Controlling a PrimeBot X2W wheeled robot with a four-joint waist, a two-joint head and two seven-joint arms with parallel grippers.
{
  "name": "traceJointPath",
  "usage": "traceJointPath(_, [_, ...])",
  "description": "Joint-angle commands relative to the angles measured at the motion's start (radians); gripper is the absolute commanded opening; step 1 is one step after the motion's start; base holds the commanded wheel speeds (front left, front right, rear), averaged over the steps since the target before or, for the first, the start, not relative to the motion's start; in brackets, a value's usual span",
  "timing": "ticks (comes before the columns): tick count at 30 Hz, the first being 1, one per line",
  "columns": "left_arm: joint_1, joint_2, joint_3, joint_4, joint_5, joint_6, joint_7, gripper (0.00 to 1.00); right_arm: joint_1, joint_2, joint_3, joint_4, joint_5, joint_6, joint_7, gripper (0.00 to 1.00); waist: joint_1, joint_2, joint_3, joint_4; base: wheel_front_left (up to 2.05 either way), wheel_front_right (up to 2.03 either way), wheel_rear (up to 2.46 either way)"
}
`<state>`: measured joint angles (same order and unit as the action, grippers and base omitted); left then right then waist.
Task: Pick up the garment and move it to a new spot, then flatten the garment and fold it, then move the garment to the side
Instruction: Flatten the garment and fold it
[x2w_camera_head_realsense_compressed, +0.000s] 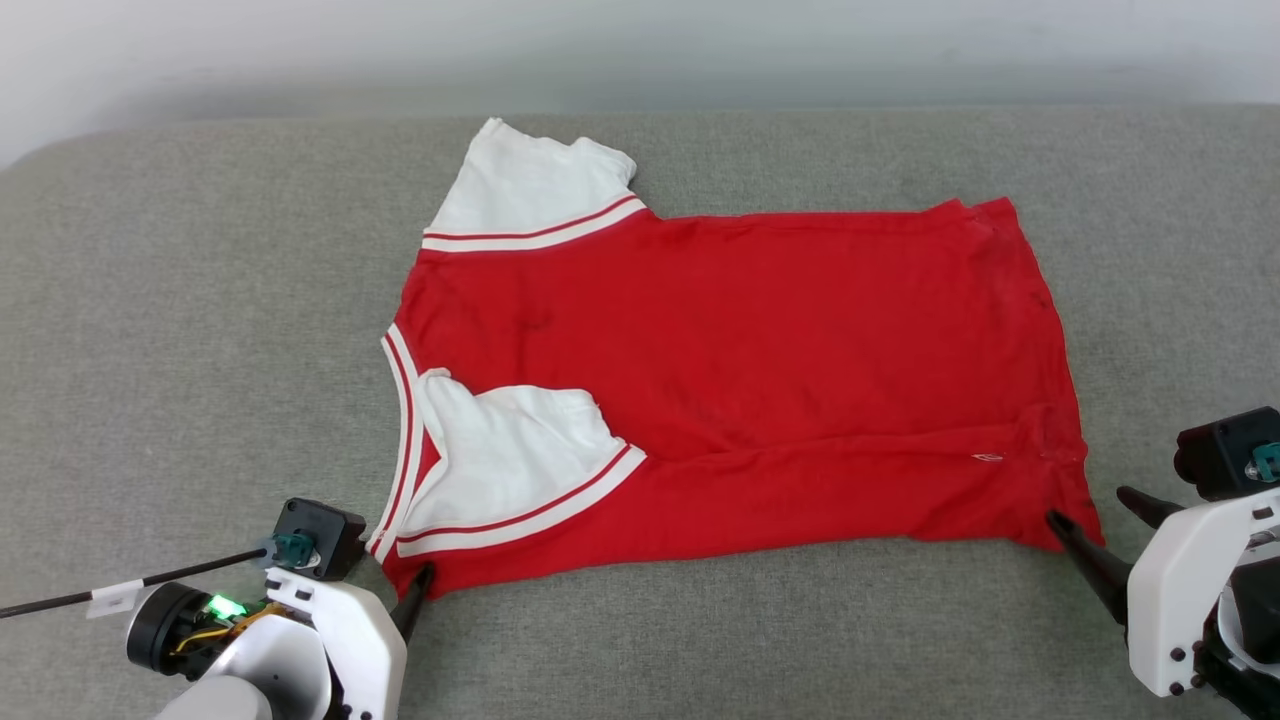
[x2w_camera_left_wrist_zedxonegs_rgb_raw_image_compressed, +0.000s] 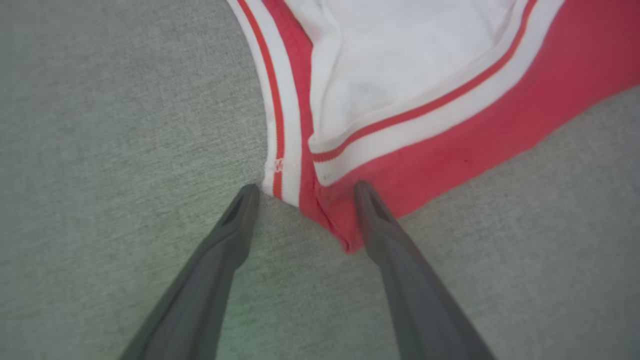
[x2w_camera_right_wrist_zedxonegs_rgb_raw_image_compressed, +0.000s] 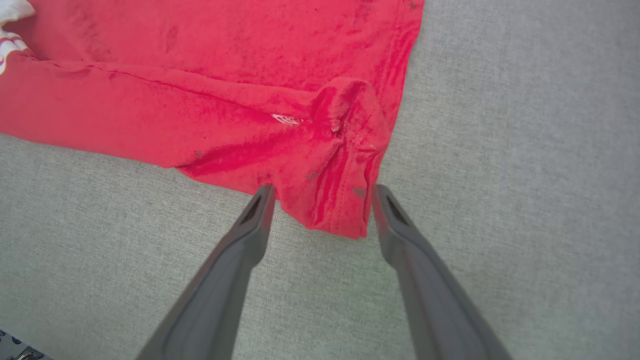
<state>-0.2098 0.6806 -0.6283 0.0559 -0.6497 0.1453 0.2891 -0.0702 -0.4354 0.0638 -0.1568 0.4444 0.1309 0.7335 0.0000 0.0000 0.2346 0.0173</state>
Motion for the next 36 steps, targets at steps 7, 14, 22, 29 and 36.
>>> traceJointPath(7, [0.001, -0.016, -0.015, 0.027, -0.024, 0.0, 0.047, 1.0, 0.013, 0.027, -0.025, -0.071, -0.026, 0.0, 0.026, 1.0, 0.0, 0.0, 0.05, -0.024, 0.0, 0.0, 0.0])
traceJointPath(14, [-0.001, -0.032, -0.045, 0.047, -0.054, -0.063, 0.06, 0.0, 0.022, 0.027, -0.024, -0.077, -0.038, 0.0, 0.037, 1.0, 0.0, 0.0, 0.058, -0.021, 0.0, 0.0, 0.0])
traceJointPath(22, [-0.011, -0.005, -0.006, -0.06, -0.038, -0.048, -0.003, 0.0, 0.029, 0.057, -0.058, 0.0, -0.093, 0.0, 0.039, 1.0, 0.0, 0.0, 0.011, 0.018, 0.0, 0.0, 0.0])
traceJointPath(29, [-0.001, 0.022, 0.017, -0.204, -0.033, -0.022, -0.014, 0.0, -0.005, 0.079, -0.06, 0.111, -0.133, -0.001, 0.045, 1.0, 0.0, 0.0, 0.003, 0.051, 0.0, 0.0, 0.0])
traceJointPath(36, [-0.011, 0.041, 0.003, -0.259, -0.018, -0.026, 0.007, 0.0, -0.032, 0.095, -0.054, 0.24, -0.148, -0.001, 0.027, 1.0, 0.0, 0.0, 0.029, 0.075, 0.0, 0.0, 0.0])
